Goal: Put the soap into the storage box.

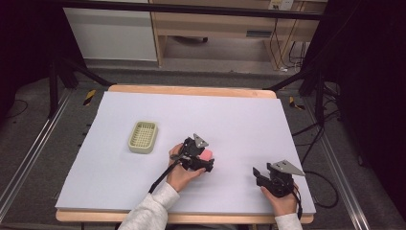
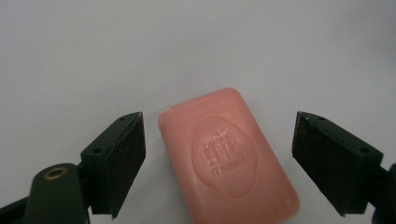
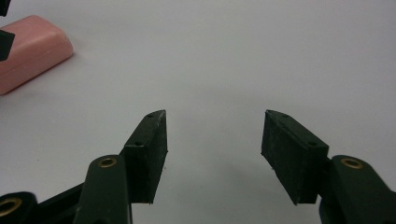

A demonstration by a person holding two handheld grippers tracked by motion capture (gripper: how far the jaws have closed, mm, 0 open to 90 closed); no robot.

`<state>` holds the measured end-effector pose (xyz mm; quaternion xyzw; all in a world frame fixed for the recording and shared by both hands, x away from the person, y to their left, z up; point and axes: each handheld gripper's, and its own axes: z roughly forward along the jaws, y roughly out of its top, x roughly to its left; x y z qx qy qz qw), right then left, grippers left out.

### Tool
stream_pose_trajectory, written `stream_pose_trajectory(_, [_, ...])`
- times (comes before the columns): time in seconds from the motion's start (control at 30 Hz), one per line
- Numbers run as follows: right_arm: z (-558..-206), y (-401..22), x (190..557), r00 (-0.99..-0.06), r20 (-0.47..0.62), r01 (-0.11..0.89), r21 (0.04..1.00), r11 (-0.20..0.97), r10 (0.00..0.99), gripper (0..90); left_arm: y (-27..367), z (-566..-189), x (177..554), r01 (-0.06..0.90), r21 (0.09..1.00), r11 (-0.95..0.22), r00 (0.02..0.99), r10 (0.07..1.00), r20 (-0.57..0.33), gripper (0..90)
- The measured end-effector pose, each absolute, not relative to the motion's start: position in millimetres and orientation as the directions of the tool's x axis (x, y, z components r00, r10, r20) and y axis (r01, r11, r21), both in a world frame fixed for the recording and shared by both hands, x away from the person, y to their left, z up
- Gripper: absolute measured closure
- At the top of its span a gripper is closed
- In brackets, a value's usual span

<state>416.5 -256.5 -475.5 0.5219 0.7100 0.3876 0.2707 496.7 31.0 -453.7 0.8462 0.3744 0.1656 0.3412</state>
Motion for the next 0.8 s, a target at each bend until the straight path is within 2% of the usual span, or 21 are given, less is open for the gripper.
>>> stream_pose_trajectory(0.4, [-476.0,-256.5,416.9,-0.31,0.021,0.534,0.831,0.156,0.95,40.6,28.2,-463.4,498.8,0.554,0.664,-0.502,0.661,0.75,0.015,17.7])
stream_pose_trajectory(0.8, [-476.0,-256.3,416.9,-0.311,0.024,0.537,0.829,0.155,0.95,40.8,29.5,-467.3,498.7,0.58,0.651,-0.49,0.656,0.755,-0.016,22.2])
